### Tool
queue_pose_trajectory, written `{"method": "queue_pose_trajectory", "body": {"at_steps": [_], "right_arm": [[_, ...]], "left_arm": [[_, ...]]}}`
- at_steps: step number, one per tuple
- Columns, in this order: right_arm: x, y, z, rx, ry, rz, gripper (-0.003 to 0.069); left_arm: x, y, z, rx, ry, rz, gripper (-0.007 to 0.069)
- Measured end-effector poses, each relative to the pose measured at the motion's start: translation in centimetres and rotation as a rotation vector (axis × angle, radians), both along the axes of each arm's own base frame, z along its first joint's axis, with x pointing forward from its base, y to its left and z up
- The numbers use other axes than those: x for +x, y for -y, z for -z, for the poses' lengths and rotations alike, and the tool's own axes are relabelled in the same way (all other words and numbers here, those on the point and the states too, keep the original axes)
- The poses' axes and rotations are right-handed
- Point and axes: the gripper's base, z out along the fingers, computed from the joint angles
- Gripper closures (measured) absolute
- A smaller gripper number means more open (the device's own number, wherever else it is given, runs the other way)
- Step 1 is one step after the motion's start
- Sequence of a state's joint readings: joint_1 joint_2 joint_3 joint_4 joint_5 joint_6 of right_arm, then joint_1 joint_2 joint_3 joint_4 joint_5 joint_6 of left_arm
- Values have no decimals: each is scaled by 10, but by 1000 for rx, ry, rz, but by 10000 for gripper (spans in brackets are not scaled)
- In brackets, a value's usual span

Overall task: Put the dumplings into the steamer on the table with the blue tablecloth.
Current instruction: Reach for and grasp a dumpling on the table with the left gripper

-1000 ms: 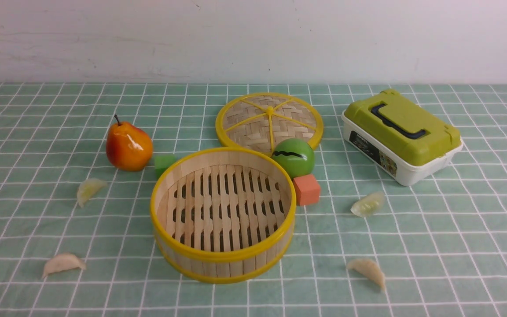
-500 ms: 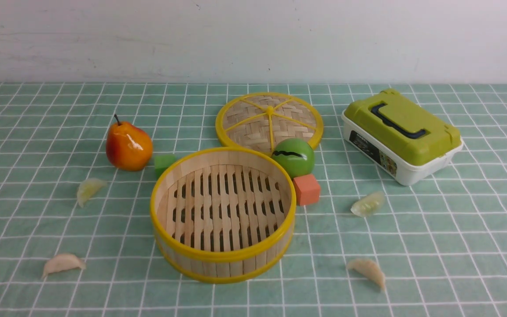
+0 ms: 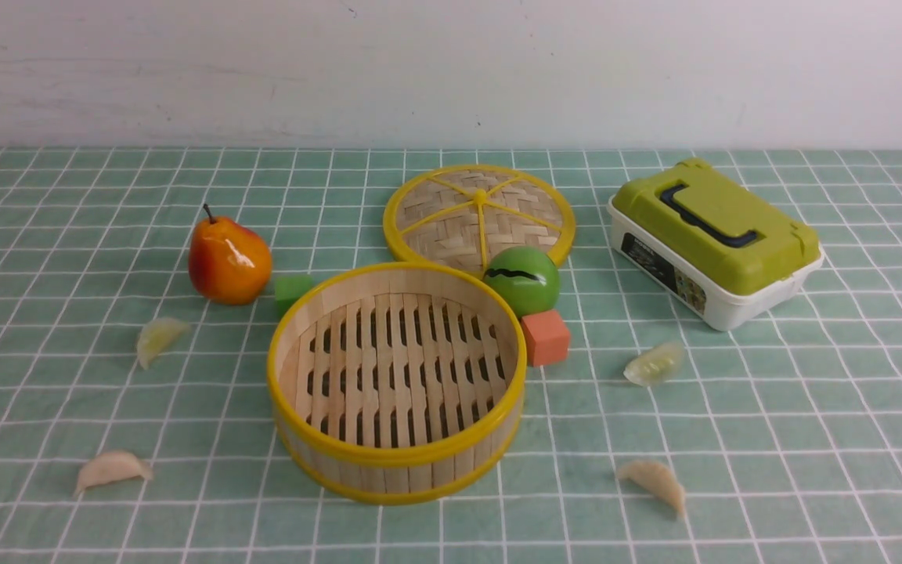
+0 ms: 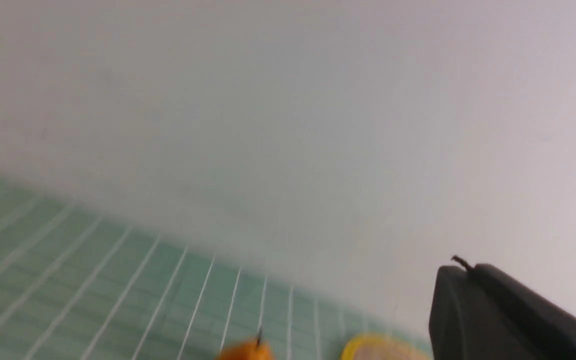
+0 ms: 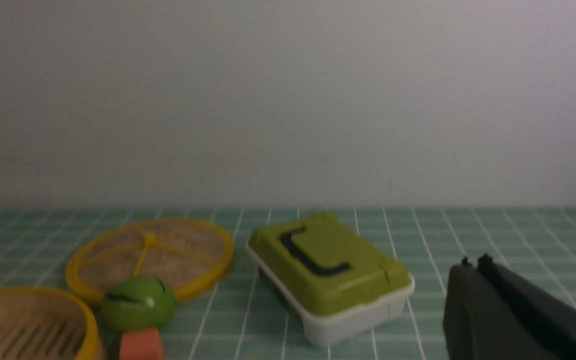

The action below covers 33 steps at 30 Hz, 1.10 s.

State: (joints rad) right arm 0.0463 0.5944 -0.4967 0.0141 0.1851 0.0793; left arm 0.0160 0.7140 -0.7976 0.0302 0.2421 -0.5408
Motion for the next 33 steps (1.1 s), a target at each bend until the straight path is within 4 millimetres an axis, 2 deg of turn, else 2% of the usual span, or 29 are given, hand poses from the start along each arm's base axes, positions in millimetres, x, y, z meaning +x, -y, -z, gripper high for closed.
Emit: {"method": "queue_pose_trajectory", "body": {"at_steps": [5, 9, 12, 13, 14, 15, 16, 19, 20, 21, 26, 30, 33], "right_arm": [[23, -4, 44, -17, -405, -23, 671], [34, -18, 69, -66, -599, -129, 671], [40, -32, 73, -93, -635, -219, 670], [45, -40, 74, -112, -642, -268, 669], [46, -42, 72, -116, -639, -281, 669], [50, -51, 71, -134, -641, -335, 668], [52, -55, 69, -139, -644, -354, 667], [57, -64, 70, -147, -677, -408, 666], [57, -65, 71, -143, -686, -413, 666], [58, -67, 73, -129, -707, -419, 664], [58, -69, 75, -119, -718, -434, 660], [59, -69, 75, -121, -716, -436, 659], [59, -69, 75, -118, -716, -437, 657]], "left_arm": [[44, 6, 49, 11, -509, 81, 638], [76, 17, 81, 43, -759, 263, 638], [96, 22, 90, 77, -810, 349, 638], [109, 23, 94, 121, -827, 391, 638], [110, 23, 92, 130, -820, 394, 638], [129, 22, 93, 186, -822, 419, 638], [136, 21, 93, 216, -823, 423, 638], [173, 14, 95, 334, -841, 416, 627], [178, 13, 96, 349, -845, 414, 622], [201, 10, 103, 405, -866, 407, 581], [255, 4, 136, 483, -922, 410, 379], [285, 1, 169, 542, -956, 433, 244], [299, 0, 191, 568, -982, 441, 214]]}}
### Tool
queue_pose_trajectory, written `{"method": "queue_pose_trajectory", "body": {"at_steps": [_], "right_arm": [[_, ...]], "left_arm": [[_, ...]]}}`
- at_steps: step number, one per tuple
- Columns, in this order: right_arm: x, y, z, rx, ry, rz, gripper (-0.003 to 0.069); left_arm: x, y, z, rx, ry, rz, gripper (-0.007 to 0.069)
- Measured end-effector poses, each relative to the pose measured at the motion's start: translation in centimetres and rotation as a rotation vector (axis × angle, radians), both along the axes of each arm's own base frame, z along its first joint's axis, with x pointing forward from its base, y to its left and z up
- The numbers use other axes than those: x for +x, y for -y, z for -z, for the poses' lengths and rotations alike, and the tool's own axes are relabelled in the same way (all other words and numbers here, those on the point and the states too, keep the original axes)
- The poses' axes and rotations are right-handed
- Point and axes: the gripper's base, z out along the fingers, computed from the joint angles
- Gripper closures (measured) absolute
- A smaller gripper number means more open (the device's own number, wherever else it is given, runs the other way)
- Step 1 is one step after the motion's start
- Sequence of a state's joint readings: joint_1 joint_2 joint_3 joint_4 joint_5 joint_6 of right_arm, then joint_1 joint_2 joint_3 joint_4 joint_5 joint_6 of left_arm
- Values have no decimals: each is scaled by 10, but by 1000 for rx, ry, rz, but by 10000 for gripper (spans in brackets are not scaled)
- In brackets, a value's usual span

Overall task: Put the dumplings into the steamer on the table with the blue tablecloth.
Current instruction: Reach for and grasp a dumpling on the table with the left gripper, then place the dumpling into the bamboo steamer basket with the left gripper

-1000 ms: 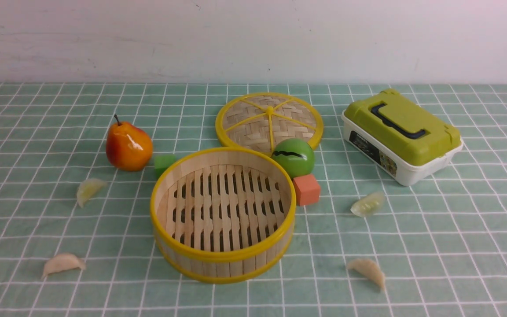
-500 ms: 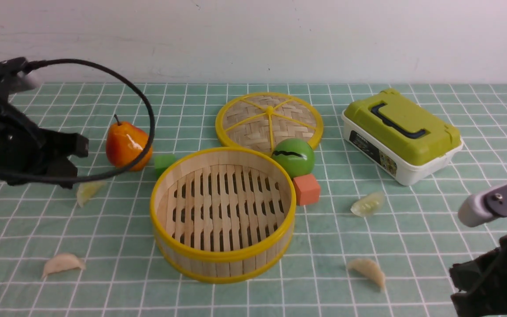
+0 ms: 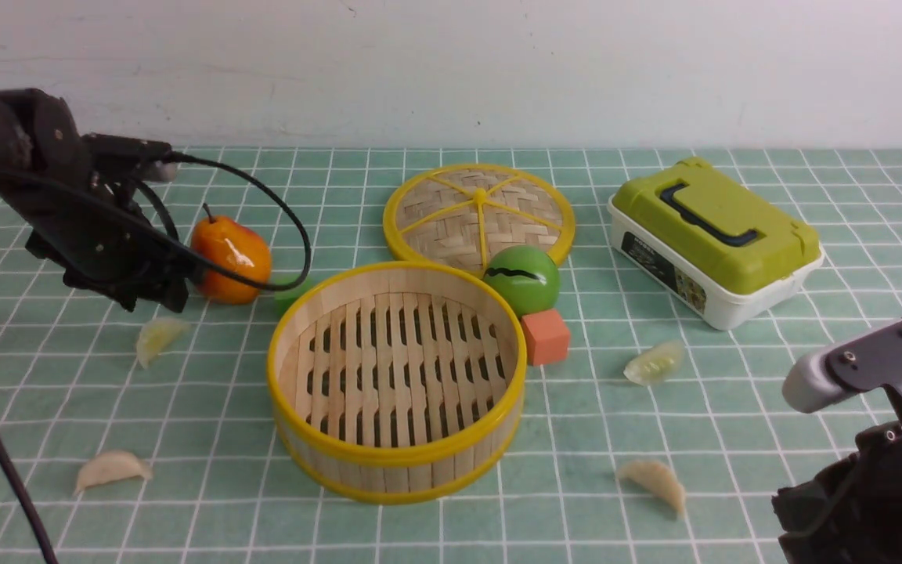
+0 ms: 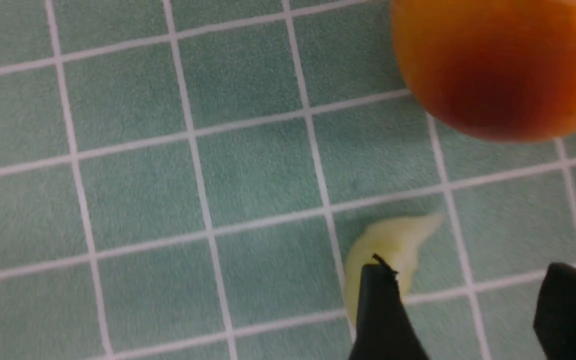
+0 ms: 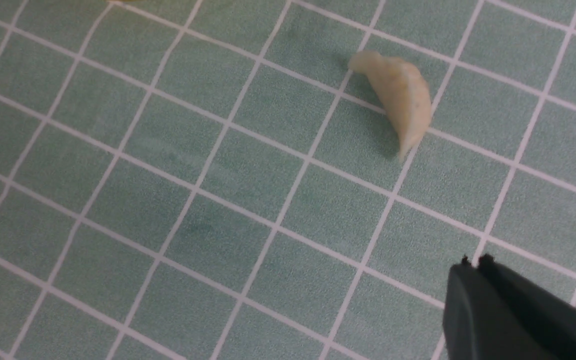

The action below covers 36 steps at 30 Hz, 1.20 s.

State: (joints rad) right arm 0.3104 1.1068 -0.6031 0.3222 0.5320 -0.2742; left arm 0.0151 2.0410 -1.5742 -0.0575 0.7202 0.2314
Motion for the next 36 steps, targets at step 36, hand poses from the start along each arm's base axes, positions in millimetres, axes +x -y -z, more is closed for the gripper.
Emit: {"method": "queue_pose_trajectory", "body": {"at_steps": [36], "right_arm": [[2, -3, -3, 60, 16, 35, 636]], "left_arm": [[-8, 172, -10, -119, -162, -24, 419]]}}
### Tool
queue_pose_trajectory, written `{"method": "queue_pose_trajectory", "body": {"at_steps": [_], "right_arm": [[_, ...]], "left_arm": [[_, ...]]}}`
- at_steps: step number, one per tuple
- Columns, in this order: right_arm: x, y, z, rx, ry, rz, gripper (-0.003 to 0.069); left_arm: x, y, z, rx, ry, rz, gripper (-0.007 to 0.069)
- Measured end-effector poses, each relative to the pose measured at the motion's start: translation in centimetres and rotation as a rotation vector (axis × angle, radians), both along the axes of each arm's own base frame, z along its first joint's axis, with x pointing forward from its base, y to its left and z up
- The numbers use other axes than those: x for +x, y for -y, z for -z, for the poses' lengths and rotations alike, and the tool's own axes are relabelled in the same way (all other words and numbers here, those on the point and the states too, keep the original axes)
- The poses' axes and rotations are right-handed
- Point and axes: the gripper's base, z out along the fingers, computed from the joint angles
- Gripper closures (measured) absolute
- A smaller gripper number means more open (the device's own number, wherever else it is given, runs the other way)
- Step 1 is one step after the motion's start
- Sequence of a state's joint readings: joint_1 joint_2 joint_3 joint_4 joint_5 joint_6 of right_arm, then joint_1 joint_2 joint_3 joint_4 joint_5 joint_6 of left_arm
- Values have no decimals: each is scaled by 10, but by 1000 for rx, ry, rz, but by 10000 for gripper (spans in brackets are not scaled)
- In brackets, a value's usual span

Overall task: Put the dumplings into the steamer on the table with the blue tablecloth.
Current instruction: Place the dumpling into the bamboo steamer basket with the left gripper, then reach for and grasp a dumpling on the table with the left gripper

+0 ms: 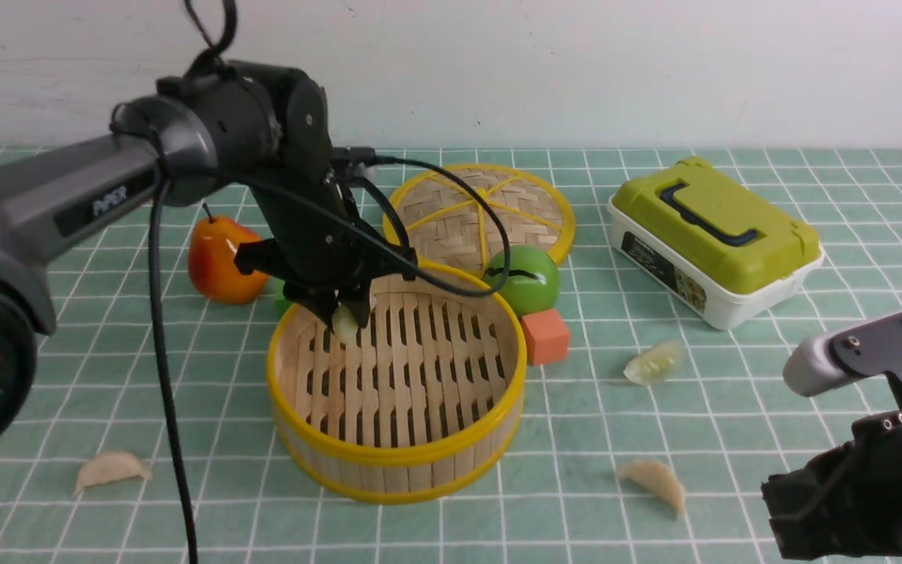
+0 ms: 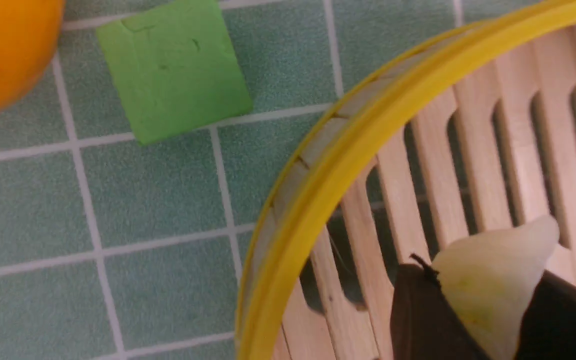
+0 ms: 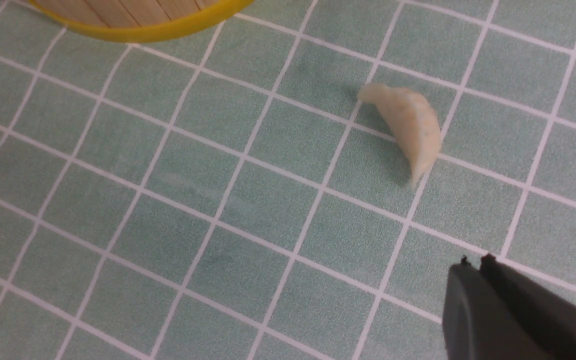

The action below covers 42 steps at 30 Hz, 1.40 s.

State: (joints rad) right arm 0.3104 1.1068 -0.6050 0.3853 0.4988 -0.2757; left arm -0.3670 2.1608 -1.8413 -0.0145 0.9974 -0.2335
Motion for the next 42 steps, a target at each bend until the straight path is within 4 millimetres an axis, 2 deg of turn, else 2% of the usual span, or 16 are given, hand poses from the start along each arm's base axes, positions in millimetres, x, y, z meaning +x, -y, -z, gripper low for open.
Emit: {"method": "queue_pose_trajectory", "body": {"at_steps": [4, 9, 11, 12, 13, 15, 16, 17, 19, 23, 24, 25, 27, 35, 42], "right_arm": [[0, 0, 0, 3, -1, 1, 636], [0, 0, 0, 4, -1, 2, 636], [0, 0, 0, 3, -3, 1, 636], [0, 0, 0, 3, -6, 0, 636], [-1, 0, 0, 3, -7, -1, 636], [-1, 0, 0, 2, -10, -2, 636], [-1, 0, 0, 2, -11, -2, 636], [-1, 0, 1, 3, -15, -3, 636], [-1, 0, 1, 4, -19, -3, 636], [-2, 0, 1, 3, -23, -5, 636], [-2, 0, 1, 3, -25, -6, 636], [-2, -1, 1, 4, -31, -7, 636], [-2, -1, 1, 13, -34, -3, 636], [-3, -2, 1, 27, -35, -5, 628], [-3, -4, 0, 38, -32, -19, 627]], "left_arm": [[2, 7, 7, 5, 20, 10, 391], [1, 6, -5, 6, 25, -17, 227], [-1, 4, -14, 24, 26, -14, 198], [-9, -3, -31, 78, 25, 13, 174], [-11, -5, -39, 98, 34, 30, 171], [-24, -21, -65, 177, 34, 114, 169], [-26, -25, -67, 188, 29, 141, 170], [-33, -39, -72, 193, 15, 185, 173], [-44, -61, -67, 164, -42, 236, 181], [-68, -111, -32, 109, -207, 228, 200], [-71, -117, -29, 107, -212, 217, 202], [-80, -138, -15, 107, -221, 172, 207], [-87, -156, -7, 109, -176, 133, 210], [-110, -160, 29, 144, -195, 370, 212], [-102, -163, 27, 197, -52, 379, 264]]}}
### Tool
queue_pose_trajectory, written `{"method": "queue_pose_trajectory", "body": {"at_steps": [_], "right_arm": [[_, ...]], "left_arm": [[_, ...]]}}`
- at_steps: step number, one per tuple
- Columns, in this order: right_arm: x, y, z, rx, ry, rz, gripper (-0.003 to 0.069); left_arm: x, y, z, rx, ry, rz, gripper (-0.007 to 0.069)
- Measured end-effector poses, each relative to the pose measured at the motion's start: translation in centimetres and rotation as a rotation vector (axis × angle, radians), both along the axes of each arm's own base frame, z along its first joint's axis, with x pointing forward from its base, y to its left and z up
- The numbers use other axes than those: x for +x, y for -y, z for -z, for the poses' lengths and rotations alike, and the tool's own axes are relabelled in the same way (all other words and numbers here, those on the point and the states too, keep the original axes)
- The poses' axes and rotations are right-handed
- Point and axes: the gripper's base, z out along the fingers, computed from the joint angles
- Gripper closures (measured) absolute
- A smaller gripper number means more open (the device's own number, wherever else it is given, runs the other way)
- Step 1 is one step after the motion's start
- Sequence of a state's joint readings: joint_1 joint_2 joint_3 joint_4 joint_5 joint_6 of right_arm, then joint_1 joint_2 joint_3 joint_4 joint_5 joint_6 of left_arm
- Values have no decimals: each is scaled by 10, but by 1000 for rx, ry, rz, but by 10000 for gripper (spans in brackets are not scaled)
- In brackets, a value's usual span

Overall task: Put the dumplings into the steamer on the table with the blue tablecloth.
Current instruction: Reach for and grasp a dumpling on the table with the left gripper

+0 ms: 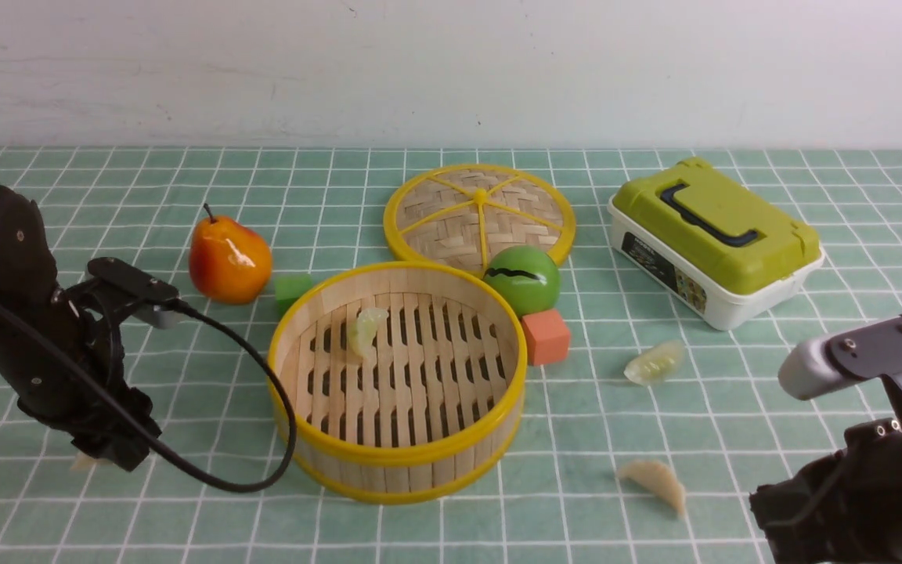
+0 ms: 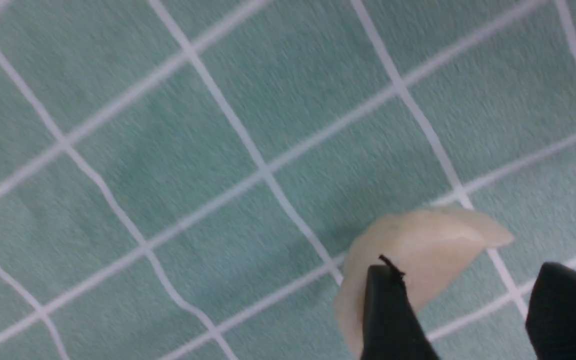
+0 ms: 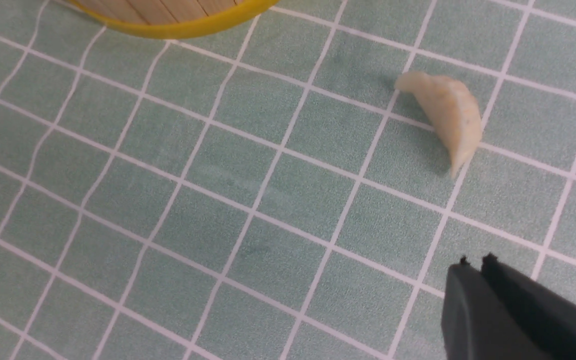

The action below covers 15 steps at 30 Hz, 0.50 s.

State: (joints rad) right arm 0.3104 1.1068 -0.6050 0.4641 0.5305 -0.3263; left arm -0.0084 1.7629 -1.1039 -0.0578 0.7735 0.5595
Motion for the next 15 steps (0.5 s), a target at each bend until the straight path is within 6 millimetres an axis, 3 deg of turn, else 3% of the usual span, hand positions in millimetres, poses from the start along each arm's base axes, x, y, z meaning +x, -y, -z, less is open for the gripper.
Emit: {"method": "queue_pose_trajectory", "body": {"at_steps": [10, 15], "right_arm": [[0, -1, 0, 5, 6, -16, 618], [0, -1, -1, 5, 8, -23, 618]], "left_arm": [[4, 0, -2, -25, 29, -176, 283], [6, 3, -9, -30, 29, -216, 254]]}}
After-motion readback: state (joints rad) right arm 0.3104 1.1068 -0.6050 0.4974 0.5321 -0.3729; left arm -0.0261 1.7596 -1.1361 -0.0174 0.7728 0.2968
